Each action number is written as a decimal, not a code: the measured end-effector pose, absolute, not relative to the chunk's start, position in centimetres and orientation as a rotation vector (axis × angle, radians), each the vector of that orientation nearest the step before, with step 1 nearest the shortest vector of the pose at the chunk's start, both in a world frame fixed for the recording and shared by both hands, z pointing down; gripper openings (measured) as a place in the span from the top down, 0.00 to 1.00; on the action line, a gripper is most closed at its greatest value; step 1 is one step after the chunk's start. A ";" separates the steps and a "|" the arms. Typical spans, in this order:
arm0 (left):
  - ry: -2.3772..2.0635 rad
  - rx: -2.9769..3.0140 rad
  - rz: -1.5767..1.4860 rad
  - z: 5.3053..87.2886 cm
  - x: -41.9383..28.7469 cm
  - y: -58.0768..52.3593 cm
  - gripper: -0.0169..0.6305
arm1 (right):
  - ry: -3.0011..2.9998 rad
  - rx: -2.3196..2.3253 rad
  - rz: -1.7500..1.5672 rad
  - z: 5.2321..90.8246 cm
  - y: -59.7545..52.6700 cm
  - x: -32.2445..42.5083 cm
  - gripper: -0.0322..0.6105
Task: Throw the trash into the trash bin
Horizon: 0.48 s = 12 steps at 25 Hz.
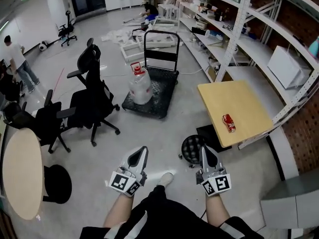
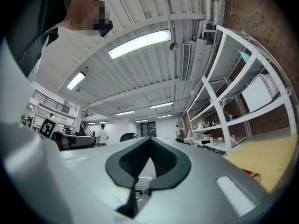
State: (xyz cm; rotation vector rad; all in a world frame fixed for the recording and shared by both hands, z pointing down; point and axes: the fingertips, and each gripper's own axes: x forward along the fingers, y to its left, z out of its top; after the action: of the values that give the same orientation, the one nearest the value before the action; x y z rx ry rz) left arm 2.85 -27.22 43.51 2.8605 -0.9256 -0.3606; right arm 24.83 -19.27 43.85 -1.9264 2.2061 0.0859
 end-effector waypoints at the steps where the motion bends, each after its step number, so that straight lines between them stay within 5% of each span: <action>1: -0.878 2.873 -0.366 43.4 4.1 -27.5 0.97 | 2.177 -1.966 0.095 43.8 -19.0 25.8 0.94; 12: -0.478 2.925 -0.345 43.3 14.3 -31.0 0.97 | 1.911 -2.290 0.090 44.8 -17.2 33.9 0.94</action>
State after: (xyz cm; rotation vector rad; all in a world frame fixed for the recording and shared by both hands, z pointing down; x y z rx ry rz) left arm 14.33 -30.98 43.33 2.9251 -0.4778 -0.3447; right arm 33.86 -17.15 44.83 -2.2897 1.9111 0.0896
